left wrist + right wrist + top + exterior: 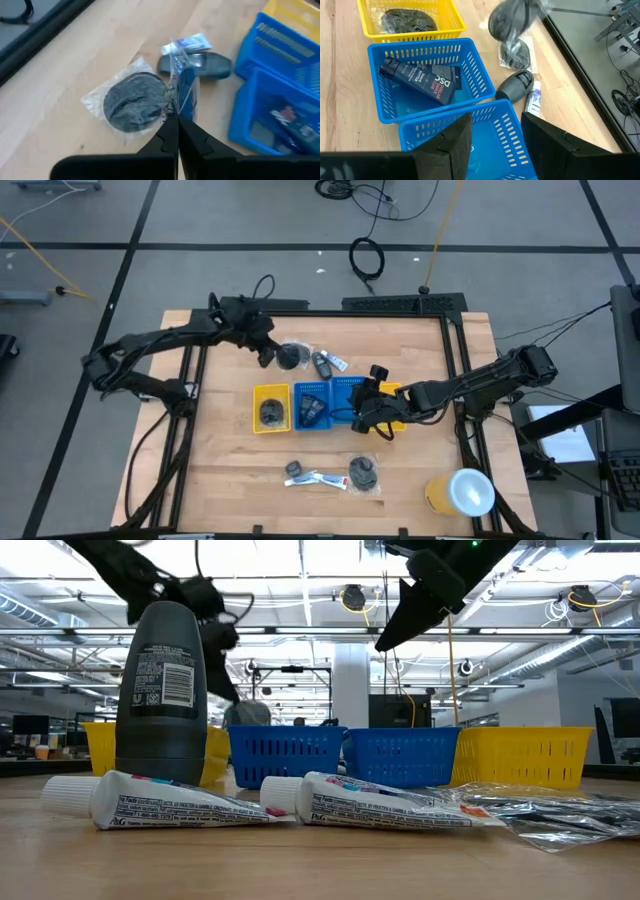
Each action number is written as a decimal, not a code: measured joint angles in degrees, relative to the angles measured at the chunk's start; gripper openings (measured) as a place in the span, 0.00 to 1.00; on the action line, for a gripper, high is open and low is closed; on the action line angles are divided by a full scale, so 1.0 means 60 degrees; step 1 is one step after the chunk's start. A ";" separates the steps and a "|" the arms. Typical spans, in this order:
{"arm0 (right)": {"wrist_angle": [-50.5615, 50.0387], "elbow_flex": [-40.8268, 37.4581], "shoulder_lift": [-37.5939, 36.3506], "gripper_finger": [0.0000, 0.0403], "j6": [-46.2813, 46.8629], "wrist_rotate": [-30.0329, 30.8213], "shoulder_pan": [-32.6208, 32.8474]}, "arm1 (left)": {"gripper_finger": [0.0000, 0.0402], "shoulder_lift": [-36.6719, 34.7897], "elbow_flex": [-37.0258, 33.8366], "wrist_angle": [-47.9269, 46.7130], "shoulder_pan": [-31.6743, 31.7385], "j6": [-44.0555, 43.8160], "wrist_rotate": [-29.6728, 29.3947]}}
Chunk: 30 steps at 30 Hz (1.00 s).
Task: Pick & Place Travel size toiletries
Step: Put the hairbrush into the left yellow bin
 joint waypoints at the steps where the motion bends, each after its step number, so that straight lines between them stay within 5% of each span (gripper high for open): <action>1: 0.0000 0.0000 0.0000 0.41 0.0000 0.0000 0.0000 | 0.00 -0.0264 0.0000 -0.0139 -0.0096 0.0003 -0.0089; 14: 0.0004 0.0000 0.0000 0.41 0.0000 0.0004 -0.0007 | 0.00 -0.2934 0.0002 -0.2319 -0.1504 -0.0641 -0.0746; 30: 0.0016 0.0000 0.0000 0.41 0.0000 0.0004 -0.0007 | 0.00 -0.3207 0.0004 -0.3662 -0.3929 -0.1516 -0.0977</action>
